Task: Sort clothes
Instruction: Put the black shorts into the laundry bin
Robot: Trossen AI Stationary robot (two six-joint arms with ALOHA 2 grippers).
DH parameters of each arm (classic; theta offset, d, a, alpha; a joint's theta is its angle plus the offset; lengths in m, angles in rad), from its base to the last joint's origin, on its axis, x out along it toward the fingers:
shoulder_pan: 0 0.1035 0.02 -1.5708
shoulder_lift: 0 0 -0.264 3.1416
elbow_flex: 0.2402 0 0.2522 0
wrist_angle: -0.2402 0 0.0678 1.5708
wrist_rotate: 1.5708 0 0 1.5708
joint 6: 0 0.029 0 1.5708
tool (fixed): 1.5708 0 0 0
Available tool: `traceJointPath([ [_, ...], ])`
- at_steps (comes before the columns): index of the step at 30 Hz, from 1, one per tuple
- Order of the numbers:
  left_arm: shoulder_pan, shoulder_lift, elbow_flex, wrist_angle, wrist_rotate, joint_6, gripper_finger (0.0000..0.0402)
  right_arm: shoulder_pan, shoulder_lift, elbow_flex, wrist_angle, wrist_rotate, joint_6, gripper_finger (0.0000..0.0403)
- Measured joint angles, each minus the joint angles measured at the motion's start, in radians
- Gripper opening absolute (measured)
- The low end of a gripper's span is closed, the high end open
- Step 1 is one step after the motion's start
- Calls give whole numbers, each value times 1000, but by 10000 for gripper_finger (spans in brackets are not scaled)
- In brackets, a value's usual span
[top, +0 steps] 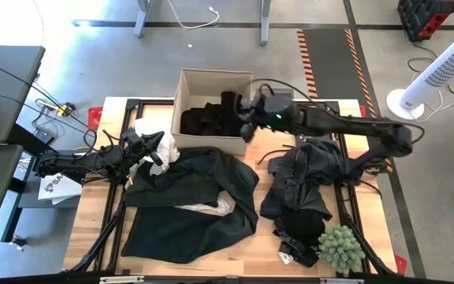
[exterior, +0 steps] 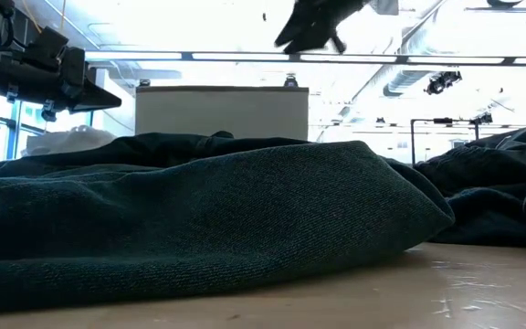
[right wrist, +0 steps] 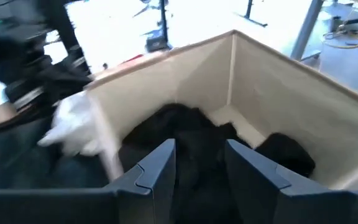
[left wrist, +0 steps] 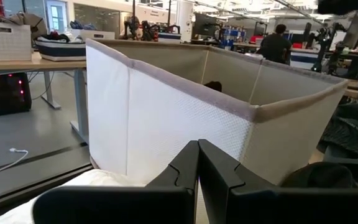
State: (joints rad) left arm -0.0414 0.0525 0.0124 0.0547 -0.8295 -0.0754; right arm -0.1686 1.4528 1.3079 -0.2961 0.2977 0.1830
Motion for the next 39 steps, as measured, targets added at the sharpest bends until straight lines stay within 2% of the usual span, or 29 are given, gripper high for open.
traceJointPath([
  [5, 0, 0, 0, 0, 0, 0, 7, 125, -102, 2, -290, -18, 245, 137],
  [12, 0, 0, 0, 0, 0, 0, 7, 291, -56, 0, -788, -88, 754, 140],
  [17, 0, 0, 0, 0, 0, 0, 7, 353, 18, -1, -844, -145, 891, 170],
  [20, 0, 0, 0, 0, 0, 0, 7, 365, 82, -1, -879, -180, 946, 206],
  [24, 0, 0, 0, 0, 0, 0, 7, 358, 191, -7, -999, -170, 1004, 258],
  [26, 0, 0, 0, 0, 0, 0, 7, 345, 238, -48, -1010, -169, 1014, 274],
  [29, 0, 0, 0, 0, 0, 0, 7, 316, 286, -161, -900, -200, 1013, 280],
  [32, 0, 0, 0, 0, 0, 0, 7, 290, 307, -299, -680, -235, 985, 265],
  [34, 0, 0, 0, 0, 0, 0, 7, 279, 298, -375, -547, -215, 992, 236],
  [37, 0, 0, 0, 0, 0, 0, 7, 273, 290, -414, -471, -131, 1022, 166],
  [39, 0, 0, 0, 0, 0, 0, 7, 276, 286, -401, -523, -61, 1031, 104],
])
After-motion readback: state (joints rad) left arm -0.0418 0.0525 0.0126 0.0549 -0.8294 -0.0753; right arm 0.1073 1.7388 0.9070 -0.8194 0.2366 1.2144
